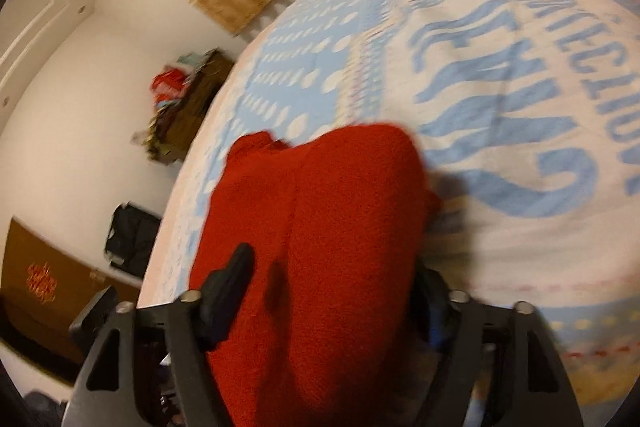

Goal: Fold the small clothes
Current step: 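Close the right tool on the red sweater's folded edge, then lift the red sweater with the right tool and carry it along the bed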

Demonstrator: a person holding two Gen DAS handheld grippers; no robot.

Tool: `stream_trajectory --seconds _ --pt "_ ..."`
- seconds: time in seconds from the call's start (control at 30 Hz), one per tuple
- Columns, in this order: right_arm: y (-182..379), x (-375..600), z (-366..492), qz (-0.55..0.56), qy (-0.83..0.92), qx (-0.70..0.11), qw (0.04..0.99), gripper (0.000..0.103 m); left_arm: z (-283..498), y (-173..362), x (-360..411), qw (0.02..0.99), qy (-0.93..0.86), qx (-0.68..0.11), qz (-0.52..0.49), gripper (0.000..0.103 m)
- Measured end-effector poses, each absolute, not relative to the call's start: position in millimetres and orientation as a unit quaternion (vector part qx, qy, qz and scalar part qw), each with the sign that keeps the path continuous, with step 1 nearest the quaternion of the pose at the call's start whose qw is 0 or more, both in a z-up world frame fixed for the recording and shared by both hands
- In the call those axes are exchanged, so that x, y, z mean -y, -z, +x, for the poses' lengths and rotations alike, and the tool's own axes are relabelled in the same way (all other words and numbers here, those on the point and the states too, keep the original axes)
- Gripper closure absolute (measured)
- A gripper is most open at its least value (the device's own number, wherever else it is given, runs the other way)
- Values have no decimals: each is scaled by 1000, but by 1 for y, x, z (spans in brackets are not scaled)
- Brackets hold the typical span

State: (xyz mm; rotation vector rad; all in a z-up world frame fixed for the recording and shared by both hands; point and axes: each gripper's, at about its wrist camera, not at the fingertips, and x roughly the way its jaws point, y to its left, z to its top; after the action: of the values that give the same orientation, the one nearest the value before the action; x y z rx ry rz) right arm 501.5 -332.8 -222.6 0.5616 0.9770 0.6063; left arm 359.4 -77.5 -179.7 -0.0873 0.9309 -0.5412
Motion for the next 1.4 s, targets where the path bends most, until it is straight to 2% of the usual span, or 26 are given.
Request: stream_trajectory --seconds 0.1,0.13,0.17,0.47,0.57,0.63,0.67,0.8,1.0,1.4 --pt "224 332 500 256 -280 -454 806 44 359 180 78 858 259 -441 -42 0" --pt "226 336 501 266 -274 -454 805 53 359 181 77 857 261 -442 -45 0" --pt "229 341 501 279 -270 -453 802 57 360 181 77 857 262 -442 -45 0" --pt "235 340 501 298 -286 -451 791 59 361 181 76 854 268 -443 -49 0" --pt "232 333 498 282 -290 -449 796 67 360 179 78 854 272 -441 -46 0" --pt "228 327 495 277 -296 -442 800 69 358 176 79 849 290 -439 -42 14" --pt "226 326 494 277 -298 -438 801 69 355 172 79 843 309 -437 -47 29" --pt "215 320 487 280 -298 -421 810 70 346 163 82 854 304 -422 -27 44" --pt "197 314 469 285 -302 -400 817 71 329 147 69 857 301 -417 -34 51" --pt "175 236 438 267 -354 -402 801 71 275 107 6 885 259 -385 -20 52"
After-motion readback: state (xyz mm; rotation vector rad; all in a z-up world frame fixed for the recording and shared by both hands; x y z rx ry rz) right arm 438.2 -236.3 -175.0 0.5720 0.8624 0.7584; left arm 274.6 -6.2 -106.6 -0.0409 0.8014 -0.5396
